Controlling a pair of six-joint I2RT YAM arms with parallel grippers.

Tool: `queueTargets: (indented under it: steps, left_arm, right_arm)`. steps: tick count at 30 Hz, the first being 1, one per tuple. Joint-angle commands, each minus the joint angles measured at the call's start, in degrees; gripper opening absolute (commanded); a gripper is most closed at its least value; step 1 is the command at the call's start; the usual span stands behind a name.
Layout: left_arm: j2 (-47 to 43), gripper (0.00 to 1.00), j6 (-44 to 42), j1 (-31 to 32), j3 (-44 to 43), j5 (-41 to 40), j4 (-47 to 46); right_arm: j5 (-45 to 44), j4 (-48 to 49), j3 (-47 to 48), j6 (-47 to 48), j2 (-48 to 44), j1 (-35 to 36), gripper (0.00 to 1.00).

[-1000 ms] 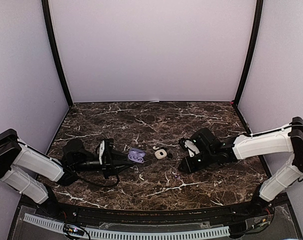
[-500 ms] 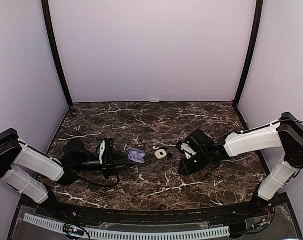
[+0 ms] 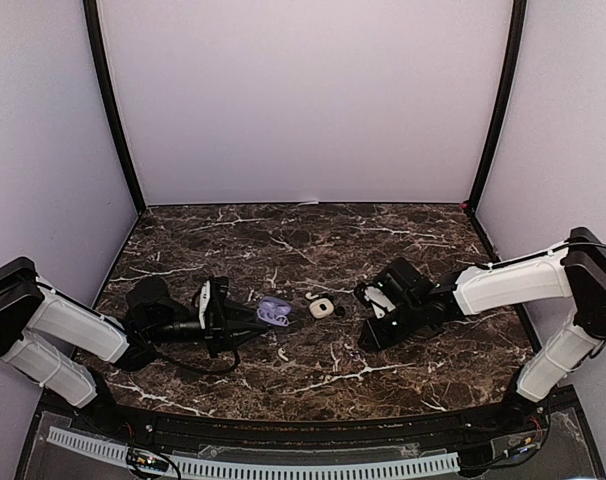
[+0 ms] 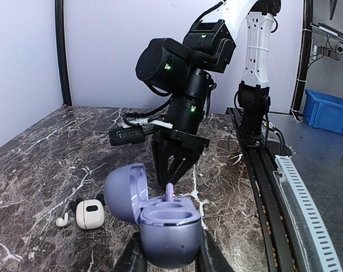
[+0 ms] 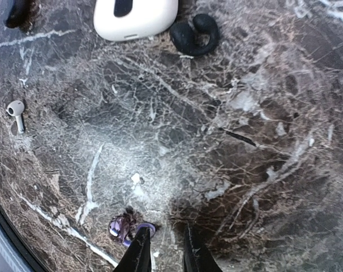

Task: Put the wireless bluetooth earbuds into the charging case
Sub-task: Pick up the left earbud from the center of the board.

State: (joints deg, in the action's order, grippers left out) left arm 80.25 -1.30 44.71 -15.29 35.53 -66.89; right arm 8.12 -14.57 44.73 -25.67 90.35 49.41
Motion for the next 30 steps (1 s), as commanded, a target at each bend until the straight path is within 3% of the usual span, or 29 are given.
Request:
queueTargets:
  steps: [1, 21, 27, 30]
  left_arm:
    - [-0.4, 0.02, -0.5, -0.4, -1.1, 0.7, -0.3]
    - [-0.9, 0.02, -0.5, -0.4, -1.0, 0.7, -0.3]
    - [-0.9, 0.01, -0.6, -0.4, -0.9, 0.6, -0.2]
    - [-1.0, 0.01, -0.7, -0.4, -0.9, 0.5, -0.1]
  right_arm:
    - [-1.9, 1.1, -1.6, -0.7, -4.2, 0.2, 0.2]
    - [-8.1, 3.8, -7.4, 7.9, -12.4, 8.9, 0.12]
    - [-11.1, 13.4, -12.7, 9.8, -20.6, 10.8, 0.12]
    - [-12.0, 21.7, -17.6, 12.9, -27.5, 10.8, 0.2]
